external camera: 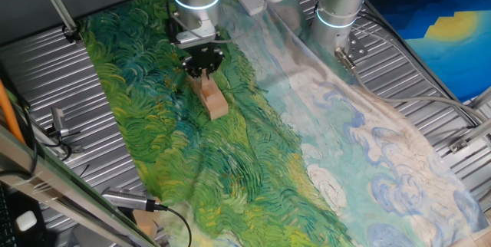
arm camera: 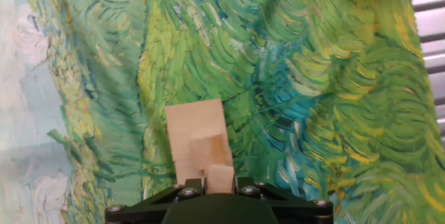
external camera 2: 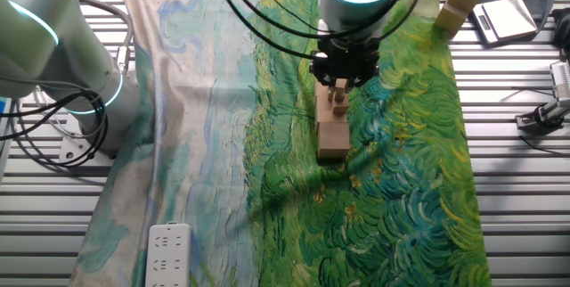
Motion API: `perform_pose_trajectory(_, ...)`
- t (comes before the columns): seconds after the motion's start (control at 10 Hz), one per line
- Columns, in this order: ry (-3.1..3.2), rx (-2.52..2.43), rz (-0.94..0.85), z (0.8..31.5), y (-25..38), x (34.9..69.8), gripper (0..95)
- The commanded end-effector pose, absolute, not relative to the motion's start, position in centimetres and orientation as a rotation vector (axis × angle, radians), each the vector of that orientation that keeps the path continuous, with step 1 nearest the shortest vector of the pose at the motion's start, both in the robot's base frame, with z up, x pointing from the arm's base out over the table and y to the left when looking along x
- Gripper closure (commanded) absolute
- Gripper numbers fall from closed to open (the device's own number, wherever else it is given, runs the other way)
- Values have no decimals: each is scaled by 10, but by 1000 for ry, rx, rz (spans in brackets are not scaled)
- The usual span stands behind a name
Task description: Stack the blocks into a pyramid shape
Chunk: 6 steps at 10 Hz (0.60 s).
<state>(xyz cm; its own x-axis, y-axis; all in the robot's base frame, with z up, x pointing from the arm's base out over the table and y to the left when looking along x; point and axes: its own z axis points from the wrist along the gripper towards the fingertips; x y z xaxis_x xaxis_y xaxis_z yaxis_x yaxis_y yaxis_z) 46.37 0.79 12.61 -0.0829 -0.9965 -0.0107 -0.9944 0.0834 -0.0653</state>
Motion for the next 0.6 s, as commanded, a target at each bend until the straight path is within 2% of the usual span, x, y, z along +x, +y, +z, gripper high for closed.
perform_pose_trajectory(0.1,2265,-2094,-73,126,8,464,950)
perform_pose_trajectory(0.6,2246,-2095,-88,124,9,465,950)
